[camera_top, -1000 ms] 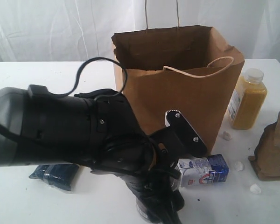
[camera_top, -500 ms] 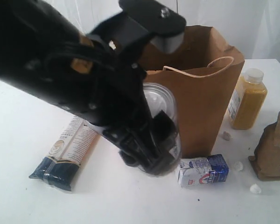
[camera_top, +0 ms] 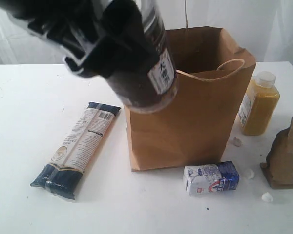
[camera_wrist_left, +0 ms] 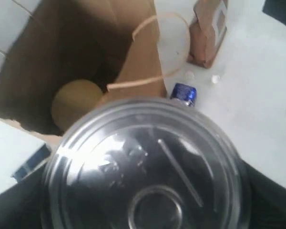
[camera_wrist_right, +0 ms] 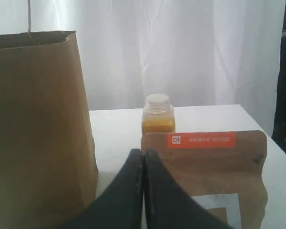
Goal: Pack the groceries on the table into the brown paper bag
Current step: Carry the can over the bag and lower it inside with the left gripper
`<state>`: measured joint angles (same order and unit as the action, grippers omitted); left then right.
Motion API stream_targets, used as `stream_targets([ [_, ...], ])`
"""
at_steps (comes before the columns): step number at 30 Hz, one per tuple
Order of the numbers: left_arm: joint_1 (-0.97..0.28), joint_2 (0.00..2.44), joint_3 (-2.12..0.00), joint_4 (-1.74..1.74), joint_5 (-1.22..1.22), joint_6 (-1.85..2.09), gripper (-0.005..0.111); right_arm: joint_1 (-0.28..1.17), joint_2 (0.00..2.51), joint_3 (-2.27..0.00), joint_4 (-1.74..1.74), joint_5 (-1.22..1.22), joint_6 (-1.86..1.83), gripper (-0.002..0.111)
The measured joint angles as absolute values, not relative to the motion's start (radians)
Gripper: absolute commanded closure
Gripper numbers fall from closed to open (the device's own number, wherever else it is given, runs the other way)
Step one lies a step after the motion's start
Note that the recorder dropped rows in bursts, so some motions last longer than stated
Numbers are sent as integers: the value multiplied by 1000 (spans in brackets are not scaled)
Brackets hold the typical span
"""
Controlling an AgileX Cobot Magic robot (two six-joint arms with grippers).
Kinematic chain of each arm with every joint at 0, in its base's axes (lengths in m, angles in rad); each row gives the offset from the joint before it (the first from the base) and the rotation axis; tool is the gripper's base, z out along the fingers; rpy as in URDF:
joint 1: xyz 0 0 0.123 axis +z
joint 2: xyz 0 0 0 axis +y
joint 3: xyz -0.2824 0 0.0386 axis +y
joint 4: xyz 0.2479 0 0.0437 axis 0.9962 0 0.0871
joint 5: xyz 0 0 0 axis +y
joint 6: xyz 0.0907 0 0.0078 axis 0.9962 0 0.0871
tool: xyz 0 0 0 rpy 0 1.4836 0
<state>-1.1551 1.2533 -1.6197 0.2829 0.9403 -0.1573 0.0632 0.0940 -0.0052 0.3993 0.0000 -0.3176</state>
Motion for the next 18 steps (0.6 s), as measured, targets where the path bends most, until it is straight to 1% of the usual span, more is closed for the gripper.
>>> stream_targets([
  [6,-1155,1276,-1673,424,862,-168,106,63,58,-5,399,12,-318,108],
  [13,-1149,1394,-1736,548,795,-226,106,63,33,-5,399,50,-318,108],
  [18,-1067,1478,-1802,544,741,-269,106,63,30,-5,399,52,-318,108],
])
